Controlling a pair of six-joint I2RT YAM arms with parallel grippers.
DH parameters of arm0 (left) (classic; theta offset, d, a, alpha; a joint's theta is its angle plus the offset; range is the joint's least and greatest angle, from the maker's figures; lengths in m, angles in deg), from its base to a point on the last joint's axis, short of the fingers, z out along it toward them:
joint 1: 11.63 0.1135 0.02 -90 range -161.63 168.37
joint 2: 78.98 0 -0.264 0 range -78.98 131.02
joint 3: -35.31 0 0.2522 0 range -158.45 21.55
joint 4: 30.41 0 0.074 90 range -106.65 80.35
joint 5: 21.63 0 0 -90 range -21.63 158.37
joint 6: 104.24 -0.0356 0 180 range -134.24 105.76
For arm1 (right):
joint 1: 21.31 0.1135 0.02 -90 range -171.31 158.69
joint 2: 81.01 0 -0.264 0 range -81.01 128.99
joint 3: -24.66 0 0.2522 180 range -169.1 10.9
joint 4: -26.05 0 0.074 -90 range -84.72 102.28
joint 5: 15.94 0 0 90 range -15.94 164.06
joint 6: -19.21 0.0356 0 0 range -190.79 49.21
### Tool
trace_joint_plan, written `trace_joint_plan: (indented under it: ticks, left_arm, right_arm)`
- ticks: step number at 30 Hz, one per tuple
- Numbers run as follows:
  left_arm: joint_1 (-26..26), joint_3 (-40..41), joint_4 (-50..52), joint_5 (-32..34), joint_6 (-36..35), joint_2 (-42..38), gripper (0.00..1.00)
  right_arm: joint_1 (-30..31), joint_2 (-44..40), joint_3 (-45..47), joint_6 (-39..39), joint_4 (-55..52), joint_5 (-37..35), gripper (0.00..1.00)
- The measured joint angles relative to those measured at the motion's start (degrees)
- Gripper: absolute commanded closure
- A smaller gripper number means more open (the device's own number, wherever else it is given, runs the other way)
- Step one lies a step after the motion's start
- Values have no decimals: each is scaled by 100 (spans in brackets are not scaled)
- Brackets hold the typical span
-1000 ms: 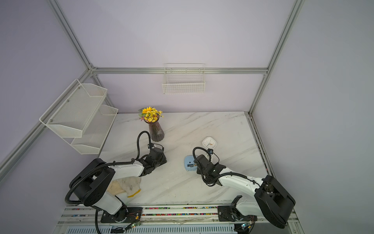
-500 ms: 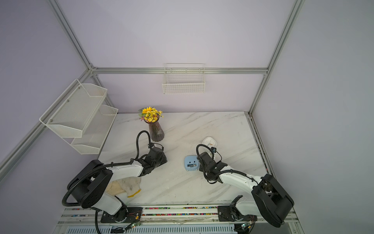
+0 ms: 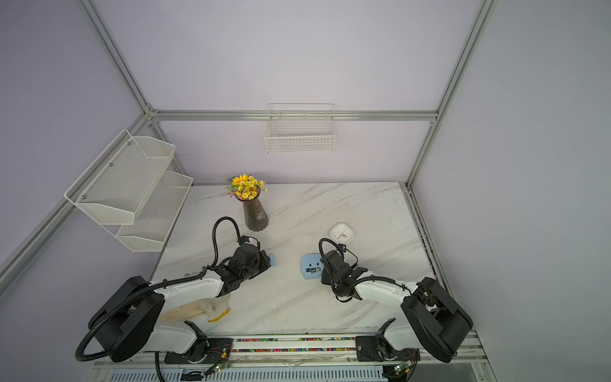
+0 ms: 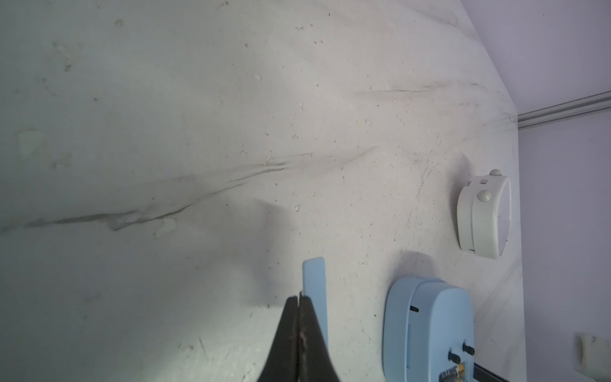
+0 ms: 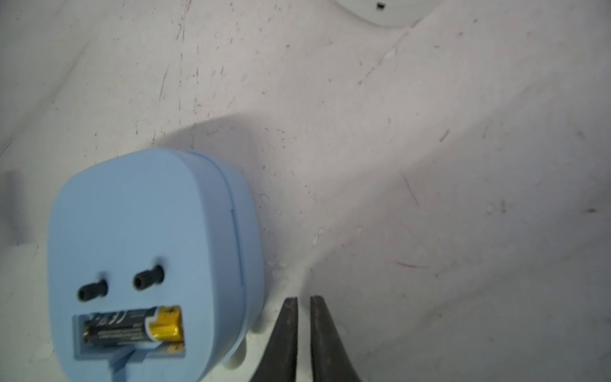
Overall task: Insert the battery into the alarm
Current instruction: Adjust the alarm at the center of the board.
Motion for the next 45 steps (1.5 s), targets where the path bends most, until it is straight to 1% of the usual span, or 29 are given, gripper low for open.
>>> trace_joint_plan:
  ticks: [5,11,18,21,23,26,29,31,33,35,37,39,45]
  left_arm:
    - [0,76,-46,-52,83,-94,100]
    - [0,87,-31,-4,92,-291,100]
    - [0,162,179,295,87,-824,100]
    - [0,240,247,389,90,-1010,100]
    - [0,269,282,411,90,-1082,100]
    - [0,273,295,387,101,-1104,100]
    - [0,273,256,262,157,-1086,100]
    - [-2,273,166,146,236,-1040,100]
    - [-17,273,37,35,302,-949,100]
    - [-68,271,-111,-57,387,-826,100]
    - [-175,267,-243,-116,446,-678,100]
    - [-319,240,-313,-164,514,-540,100]
    - [-715,116,-463,-160,673,-334,100]
  right_arm:
    - [262,190,-22,68,177,83,86]
    - [824,570,-267,238,448,66,87]
    - [1655,1335,-984,245,649,44,87]
    - [1982,1532,-1287,203,693,-85,87]
    - [2118,1464,-1329,170,730,-225,86]
    - [2166,962,-1119,138,748,-603,83]
    - [2004,214,-828,31,723,-931,82]
    - [1646,-146,-776,-79,721,-975,82]
    - [1104,-245,-789,-192,772,-911,82]
    - [586,-98,-846,-332,772,-796,82]
    - [107,310,-1021,-485,756,-647,83]
    - [-160,730,-1187,-614,767,-450,83]
    - [-584,1585,-1526,-883,861,271,86]
